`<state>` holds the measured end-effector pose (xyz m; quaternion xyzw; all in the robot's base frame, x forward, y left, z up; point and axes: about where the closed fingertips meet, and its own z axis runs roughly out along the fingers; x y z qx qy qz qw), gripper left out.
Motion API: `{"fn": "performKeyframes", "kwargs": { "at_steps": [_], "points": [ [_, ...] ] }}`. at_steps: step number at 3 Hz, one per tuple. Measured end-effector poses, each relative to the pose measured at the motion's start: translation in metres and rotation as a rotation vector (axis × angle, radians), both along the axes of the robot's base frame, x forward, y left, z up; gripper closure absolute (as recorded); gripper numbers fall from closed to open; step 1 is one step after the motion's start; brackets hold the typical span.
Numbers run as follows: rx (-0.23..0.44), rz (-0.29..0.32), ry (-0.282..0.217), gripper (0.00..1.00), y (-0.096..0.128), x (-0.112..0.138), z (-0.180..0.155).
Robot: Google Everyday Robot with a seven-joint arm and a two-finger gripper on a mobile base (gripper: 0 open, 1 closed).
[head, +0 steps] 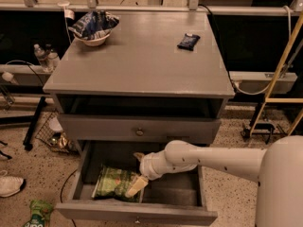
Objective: Pick green jalapeno chip bag from middle drawer and place on counter
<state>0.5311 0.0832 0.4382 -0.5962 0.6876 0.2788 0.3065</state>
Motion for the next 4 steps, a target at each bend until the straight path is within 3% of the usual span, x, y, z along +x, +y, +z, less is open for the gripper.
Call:
{"fn": "performKeyframes", "kwargs": {
  "at_steps": [2,4],
  "points": [
    [0.029,0.002,-0.019,0.0,0.019,0.014,-0.019],
    [-0.005,0.011,0.006,0.0,0.033,0.011,-0.047]
  ]
}}
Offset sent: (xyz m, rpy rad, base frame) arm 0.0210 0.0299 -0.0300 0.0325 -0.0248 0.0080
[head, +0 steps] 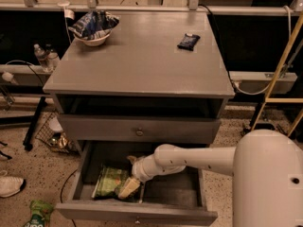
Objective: Pick green jalapeno chip bag from middle drawer and place on counter
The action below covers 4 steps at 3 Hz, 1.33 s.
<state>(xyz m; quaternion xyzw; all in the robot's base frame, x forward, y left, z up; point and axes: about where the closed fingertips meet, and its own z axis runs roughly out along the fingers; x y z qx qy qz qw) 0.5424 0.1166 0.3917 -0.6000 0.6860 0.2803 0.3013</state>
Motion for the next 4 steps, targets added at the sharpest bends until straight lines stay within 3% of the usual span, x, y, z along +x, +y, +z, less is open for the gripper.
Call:
{"fn": "performKeyframes", "kwargs": {
  "at_steps": [1,3,4],
  "points": [
    [-0.014,0.005,0.024,0.0,0.004,-0.003,-0.012],
    [-0.001,0.003,0.05,0.47,0.004,-0.005,-0.022],
    [0.037,-0.028,-0.01,0.78,-0.012,-0.001,0.006]
  ]
}}
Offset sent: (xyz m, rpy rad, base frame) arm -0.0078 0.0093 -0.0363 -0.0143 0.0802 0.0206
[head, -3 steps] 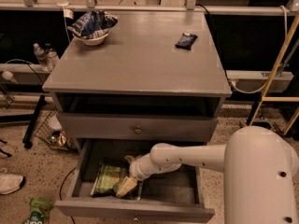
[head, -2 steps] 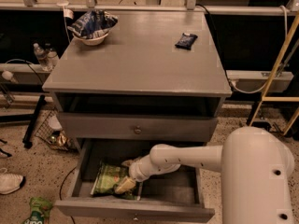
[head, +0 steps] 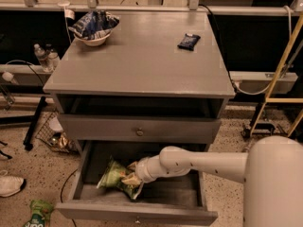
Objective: Pick green jalapeno chip bag from middle drawer and place on counter
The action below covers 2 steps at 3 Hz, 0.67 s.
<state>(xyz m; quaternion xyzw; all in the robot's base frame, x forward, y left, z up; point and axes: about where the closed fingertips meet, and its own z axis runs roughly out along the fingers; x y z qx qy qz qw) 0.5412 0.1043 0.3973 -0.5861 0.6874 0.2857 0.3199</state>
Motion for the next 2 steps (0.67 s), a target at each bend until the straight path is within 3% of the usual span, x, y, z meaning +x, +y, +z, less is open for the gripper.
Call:
{"fn": "performKeyframes", "kwargs": {
  "at_steps": [1,2],
  "points": [
    [0.019,-0.031,-0.06,0.99,-0.019,-0.001,0.028],
    [0.01,-0.08,-0.125,1.0,-0.047,-0.006,0.061]
  ]
}}
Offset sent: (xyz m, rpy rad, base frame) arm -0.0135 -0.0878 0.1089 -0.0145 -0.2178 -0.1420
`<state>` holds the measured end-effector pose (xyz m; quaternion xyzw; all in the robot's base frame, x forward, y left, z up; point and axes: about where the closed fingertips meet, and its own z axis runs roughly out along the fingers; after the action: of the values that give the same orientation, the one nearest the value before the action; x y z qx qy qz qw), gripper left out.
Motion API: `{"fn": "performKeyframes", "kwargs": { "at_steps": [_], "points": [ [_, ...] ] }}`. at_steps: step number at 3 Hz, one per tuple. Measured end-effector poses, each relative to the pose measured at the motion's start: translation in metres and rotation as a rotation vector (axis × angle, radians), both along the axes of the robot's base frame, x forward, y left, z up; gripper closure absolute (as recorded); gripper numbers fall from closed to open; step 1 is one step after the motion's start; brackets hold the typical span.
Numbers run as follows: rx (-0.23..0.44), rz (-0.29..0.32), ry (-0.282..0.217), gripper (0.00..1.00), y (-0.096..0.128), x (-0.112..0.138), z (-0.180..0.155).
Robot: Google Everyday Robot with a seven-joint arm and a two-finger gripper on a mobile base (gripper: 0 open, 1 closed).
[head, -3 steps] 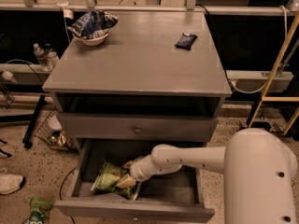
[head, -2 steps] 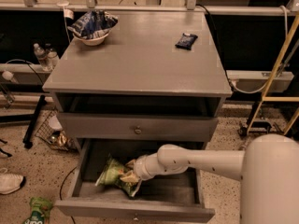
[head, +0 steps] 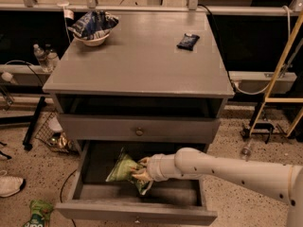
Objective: Pick green jalapeno chip bag from middle drawer and place on counter
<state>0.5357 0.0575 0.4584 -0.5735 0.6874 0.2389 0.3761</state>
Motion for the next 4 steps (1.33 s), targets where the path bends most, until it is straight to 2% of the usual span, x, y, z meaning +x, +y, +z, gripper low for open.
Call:
{"fn": "performKeyframes", "kwargs": {
  "at_steps": [1,2,3,4],
  "points": [
    [-0.056,-0.022,-0.049,1.0,-0.021,-0.008,0.029],
    [-0.168,-0.052,-0.107,1.0,-0.049,-0.017,0.082],
    [-0.168,-0.052,-0.107,1.0,-0.049,-0.017,0.082],
    [-0.189,-0.057,-0.146,1.0,-0.065,-0.025,0.111]
  ]
}}
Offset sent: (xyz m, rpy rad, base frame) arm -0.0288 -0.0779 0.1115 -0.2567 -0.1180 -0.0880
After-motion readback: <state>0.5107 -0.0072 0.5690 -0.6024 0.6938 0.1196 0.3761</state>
